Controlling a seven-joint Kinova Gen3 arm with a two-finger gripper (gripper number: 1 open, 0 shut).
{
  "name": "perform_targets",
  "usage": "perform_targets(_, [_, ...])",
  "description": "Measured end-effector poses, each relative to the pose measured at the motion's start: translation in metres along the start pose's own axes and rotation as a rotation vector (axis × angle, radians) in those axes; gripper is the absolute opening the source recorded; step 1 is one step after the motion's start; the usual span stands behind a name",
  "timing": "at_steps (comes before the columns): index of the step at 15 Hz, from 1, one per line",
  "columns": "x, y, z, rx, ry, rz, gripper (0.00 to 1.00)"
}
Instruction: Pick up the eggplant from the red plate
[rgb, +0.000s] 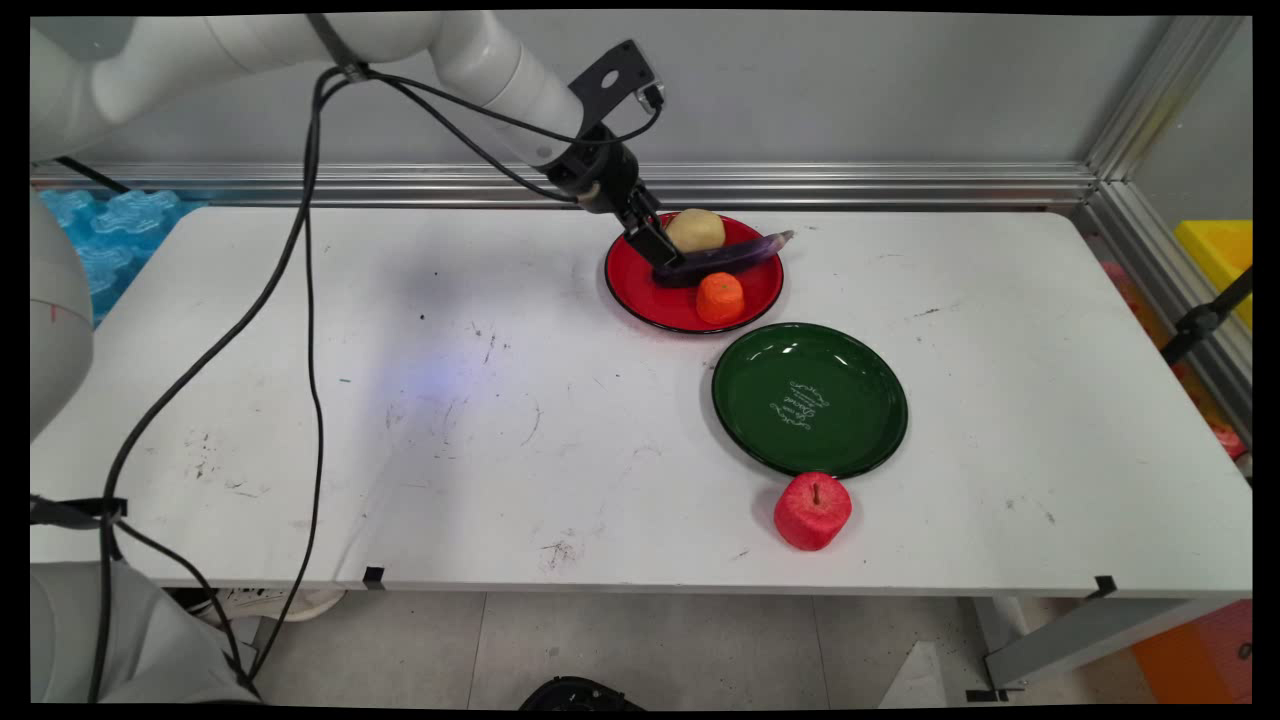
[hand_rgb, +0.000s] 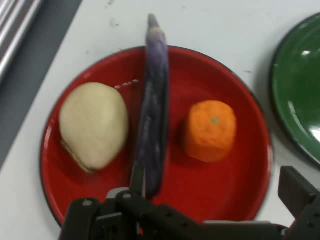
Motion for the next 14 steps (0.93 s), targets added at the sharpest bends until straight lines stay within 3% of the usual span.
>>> perform_targets(7, [-0.003, -0.033, 0.037, -0.009, 0.02, 0.076, 1.0])
perform_targets(14, [-0.015, -0.044, 0.065, -0.043, 0.01, 0.125, 1.0])
